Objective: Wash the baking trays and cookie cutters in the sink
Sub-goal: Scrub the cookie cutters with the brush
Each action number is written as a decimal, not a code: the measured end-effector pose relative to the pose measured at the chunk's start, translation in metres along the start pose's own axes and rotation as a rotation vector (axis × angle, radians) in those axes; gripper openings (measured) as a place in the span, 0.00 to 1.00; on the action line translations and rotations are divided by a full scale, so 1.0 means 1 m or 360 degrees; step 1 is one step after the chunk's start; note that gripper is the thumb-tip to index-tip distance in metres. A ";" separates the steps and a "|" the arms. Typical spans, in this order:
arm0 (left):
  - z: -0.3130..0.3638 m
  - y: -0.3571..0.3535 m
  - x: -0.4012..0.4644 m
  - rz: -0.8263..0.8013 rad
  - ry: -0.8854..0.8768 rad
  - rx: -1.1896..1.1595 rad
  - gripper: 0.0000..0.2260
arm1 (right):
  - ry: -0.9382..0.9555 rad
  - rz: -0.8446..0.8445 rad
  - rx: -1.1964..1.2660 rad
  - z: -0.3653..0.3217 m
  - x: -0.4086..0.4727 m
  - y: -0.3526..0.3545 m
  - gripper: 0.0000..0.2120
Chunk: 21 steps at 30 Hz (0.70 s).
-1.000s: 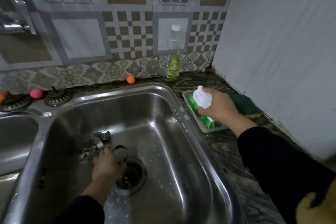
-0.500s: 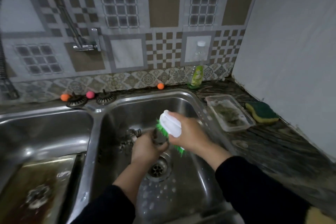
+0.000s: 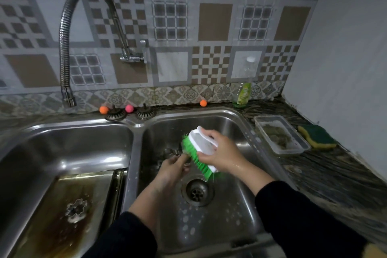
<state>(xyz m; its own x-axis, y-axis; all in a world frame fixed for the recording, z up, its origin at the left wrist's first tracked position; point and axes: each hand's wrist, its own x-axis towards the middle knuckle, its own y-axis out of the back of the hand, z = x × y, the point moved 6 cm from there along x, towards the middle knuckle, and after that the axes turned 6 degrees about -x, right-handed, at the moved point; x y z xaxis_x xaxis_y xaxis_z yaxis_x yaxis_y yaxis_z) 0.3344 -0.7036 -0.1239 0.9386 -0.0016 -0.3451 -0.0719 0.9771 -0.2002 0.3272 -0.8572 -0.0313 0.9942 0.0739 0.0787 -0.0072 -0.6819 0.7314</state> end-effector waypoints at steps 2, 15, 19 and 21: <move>0.002 0.002 0.000 -0.0051 0.0045 -0.0060 0.09 | 0.0010 -0.0043 0.0065 -0.004 -0.006 -0.007 0.33; 0.014 -0.014 -0.003 -0.0258 0.0159 -0.0468 0.15 | -0.0263 0.0039 0.0586 -0.006 -0.002 -0.008 0.30; 0.018 -0.014 0.001 -0.0284 0.0178 -0.0497 0.27 | -0.0296 0.0004 0.0704 -0.004 -0.011 -0.018 0.30; 0.022 -0.010 0.000 -0.0236 0.0140 -0.0528 0.27 | -0.0328 0.0076 0.0655 0.002 -0.009 -0.005 0.29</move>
<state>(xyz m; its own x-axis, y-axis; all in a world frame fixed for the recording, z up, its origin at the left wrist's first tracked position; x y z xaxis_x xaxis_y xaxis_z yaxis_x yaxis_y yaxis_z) 0.3429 -0.7085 -0.1017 0.9153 -0.1702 -0.3650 -0.0565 0.8430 -0.5350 0.3182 -0.8559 -0.0364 0.9947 -0.0822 -0.0613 -0.0513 -0.9164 0.3970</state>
